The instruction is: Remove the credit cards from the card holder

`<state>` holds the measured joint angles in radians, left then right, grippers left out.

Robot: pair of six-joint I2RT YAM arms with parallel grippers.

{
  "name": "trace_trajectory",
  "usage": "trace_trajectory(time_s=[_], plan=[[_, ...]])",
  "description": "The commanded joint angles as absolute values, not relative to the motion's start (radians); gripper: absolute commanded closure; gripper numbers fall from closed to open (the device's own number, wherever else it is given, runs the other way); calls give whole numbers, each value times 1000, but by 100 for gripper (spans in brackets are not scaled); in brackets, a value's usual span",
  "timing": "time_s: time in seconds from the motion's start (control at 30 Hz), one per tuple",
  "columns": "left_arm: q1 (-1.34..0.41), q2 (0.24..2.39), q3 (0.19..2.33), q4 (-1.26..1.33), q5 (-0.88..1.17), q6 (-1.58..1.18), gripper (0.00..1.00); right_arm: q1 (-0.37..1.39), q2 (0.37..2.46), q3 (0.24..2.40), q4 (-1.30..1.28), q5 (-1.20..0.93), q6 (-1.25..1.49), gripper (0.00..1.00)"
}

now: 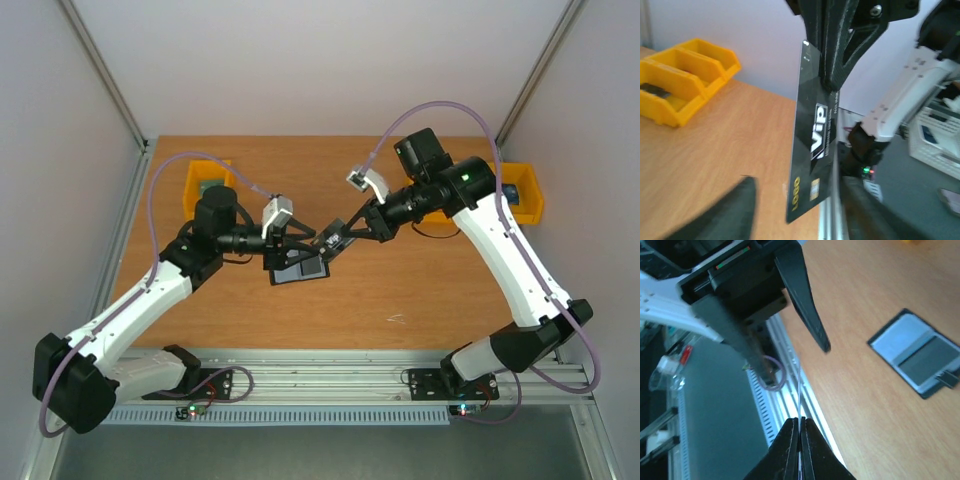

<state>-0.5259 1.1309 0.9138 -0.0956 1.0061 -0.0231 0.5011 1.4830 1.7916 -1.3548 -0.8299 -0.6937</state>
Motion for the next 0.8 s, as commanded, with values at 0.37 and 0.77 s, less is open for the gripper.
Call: trace_trajectory(time_s=[0.37, 0.77], plan=[[-525, 1049, 676, 82, 30, -20, 1, -91, 1507, 1648, -1045, -340, -186, 99], [-523, 988, 526, 6, -83, -54, 1, -129, 1933, 1886, -966, -278, -219, 99]])
